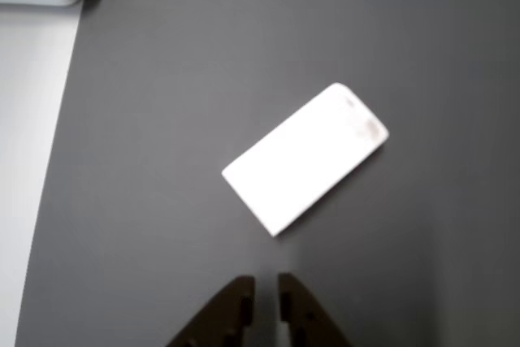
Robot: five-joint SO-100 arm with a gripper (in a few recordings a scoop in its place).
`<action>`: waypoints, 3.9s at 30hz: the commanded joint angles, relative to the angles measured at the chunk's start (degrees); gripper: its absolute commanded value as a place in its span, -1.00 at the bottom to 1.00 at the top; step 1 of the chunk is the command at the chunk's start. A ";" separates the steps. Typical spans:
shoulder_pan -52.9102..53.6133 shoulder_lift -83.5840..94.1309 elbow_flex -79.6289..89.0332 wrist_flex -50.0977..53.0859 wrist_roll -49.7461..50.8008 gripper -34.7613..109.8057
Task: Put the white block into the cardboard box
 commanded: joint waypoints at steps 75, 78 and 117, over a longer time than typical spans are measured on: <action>1.67 -96.86 -76.73 7.03 -5.10 -0.53; 1.76 -96.86 -76.90 7.12 -16.88 -0.53; 0.88 -95.45 -73.21 16.17 -51.50 -0.49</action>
